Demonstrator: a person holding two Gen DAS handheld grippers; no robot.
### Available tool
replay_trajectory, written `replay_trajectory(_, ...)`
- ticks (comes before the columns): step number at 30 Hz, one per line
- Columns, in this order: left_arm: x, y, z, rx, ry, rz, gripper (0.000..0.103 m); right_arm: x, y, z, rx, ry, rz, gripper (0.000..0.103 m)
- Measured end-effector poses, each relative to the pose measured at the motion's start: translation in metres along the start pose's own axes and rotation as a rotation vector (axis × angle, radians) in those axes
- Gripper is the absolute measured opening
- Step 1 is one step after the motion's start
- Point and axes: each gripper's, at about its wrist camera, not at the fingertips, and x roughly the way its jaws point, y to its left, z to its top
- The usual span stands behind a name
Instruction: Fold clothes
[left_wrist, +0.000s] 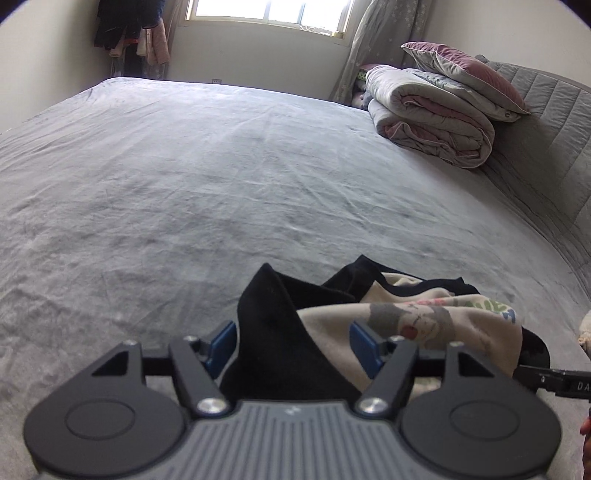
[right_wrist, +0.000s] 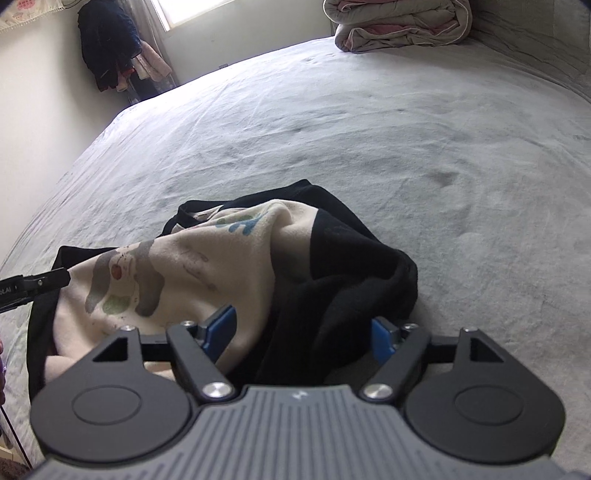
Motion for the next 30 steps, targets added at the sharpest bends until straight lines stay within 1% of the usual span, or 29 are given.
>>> replay_trajectory(2, -0.006, -0.003, -0.005, 0.02, 0.012, -0.009, 0.069, -0.005, -0.001, -0.003, -0.007, 0.006, -0.02, 0.079)
replay_trajectory(6, -0.015, -0.008, -0.012, 0.061, 0.009, -0.043, 0.069, -0.008, -0.008, -0.003, 0.014, 0.036, -0.016, 0.079)
replay_trajectory(9, -0.013, -0.008, -0.017, 0.088, 0.029, -0.043, 0.065, -0.001, -0.013, -0.005, 0.017, 0.067, -0.043, 0.079)
replay_trajectory(12, -0.008, -0.004, -0.021, 0.102, 0.06, -0.033, 0.048, 0.01, -0.016, -0.01, 0.015, 0.115, -0.05, 0.079)
replay_trajectory(13, -0.007, -0.002, -0.022, 0.104, 0.07, -0.028, 0.037, 0.014, -0.016, -0.012, 0.014, 0.13, -0.047, 0.079)
replay_trajectory(14, -0.006, 0.0, -0.022, 0.104, 0.077, -0.025, 0.026, 0.018, -0.016, -0.013, 0.009, 0.138, -0.05, 0.074)
replay_trajectory(15, -0.006, 0.002, -0.022, 0.1, 0.077, -0.024, 0.022, 0.018, -0.015, -0.012, 0.0, 0.128, -0.048, 0.07)
replay_trajectory(16, -0.007, 0.004, -0.021, 0.093, 0.07, -0.025, 0.017, 0.018, -0.014, -0.012, -0.009, 0.118, -0.047, 0.057)
replay_trajectory(17, -0.009, 0.006, -0.021, 0.085, 0.062, -0.026, 0.015, 0.018, -0.013, -0.011, -0.017, 0.108, -0.046, 0.037)
replay_trajectory(18, -0.01, 0.008, -0.02, 0.077, 0.054, -0.027, 0.015, 0.018, -0.012, -0.01, -0.025, 0.098, -0.044, 0.028)
replay_trajectory(19, -0.012, 0.01, -0.02, 0.07, 0.047, -0.028, 0.014, 0.017, -0.014, -0.007, -0.007, 0.095, -0.029, 0.022)
replay_trajectory(20, -0.014, 0.012, -0.019, 0.062, 0.039, -0.029, 0.013, 0.015, -0.012, -0.005, -0.016, 0.071, -0.046, 0.021)
replay_trajectory(21, -0.016, 0.014, -0.018, 0.054, 0.03, -0.03, 0.013, 0.013, -0.011, -0.003, -0.026, 0.048, -0.064, 0.016)
replay_trajectory(22, -0.018, 0.015, -0.017, 0.047, 0.02, -0.029, 0.013, 0.012, -0.01, 0.0, -0.036, 0.025, -0.081, 0.015)
replay_trajectory(25, -0.022, 0.02, -0.014, 0.027, -0.001, -0.027, 0.013, 0.006, -0.011, 0.007, -0.055, -0.047, -0.12, 0.014)
replay_trajectory(30, -0.026, 0.029, -0.007, -0.016, -0.027, -0.026, 0.012, 0.003, -0.019, 0.018, -0.059, -0.111, -0.163, 0.013)
